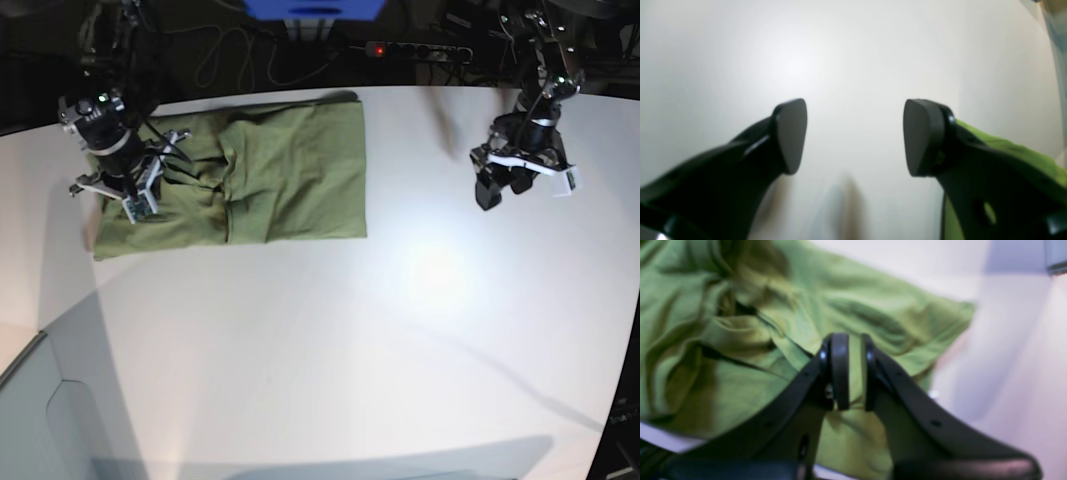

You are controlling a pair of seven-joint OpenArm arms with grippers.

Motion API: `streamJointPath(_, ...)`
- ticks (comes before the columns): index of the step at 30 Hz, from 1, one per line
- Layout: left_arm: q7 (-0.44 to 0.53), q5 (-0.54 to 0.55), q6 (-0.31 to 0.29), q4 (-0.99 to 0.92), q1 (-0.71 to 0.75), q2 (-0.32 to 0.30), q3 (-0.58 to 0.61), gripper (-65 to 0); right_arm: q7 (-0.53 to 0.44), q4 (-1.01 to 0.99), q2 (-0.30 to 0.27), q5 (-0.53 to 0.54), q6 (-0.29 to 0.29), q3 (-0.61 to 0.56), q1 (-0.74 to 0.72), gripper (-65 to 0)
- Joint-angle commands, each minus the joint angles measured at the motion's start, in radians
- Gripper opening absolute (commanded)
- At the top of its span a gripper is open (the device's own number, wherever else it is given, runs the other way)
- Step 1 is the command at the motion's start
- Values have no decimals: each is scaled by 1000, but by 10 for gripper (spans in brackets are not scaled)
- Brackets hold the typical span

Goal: Fold the T-shirt properly
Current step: 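Shift the right gripper's hold on the shirt end outward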

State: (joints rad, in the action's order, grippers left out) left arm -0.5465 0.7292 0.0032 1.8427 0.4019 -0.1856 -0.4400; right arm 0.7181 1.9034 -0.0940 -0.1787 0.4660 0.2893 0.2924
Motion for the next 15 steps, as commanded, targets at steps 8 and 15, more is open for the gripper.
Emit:
streamJointPath(8,21,14,-4,13,1,-10,-4,-218,-13,-133,-8,6,-10,1,-6,-606)
streamJointPath(15,21,16,-4,-28,-7,-10,-4,-218,-13,-60,-22,6,-10,12,1,-588)
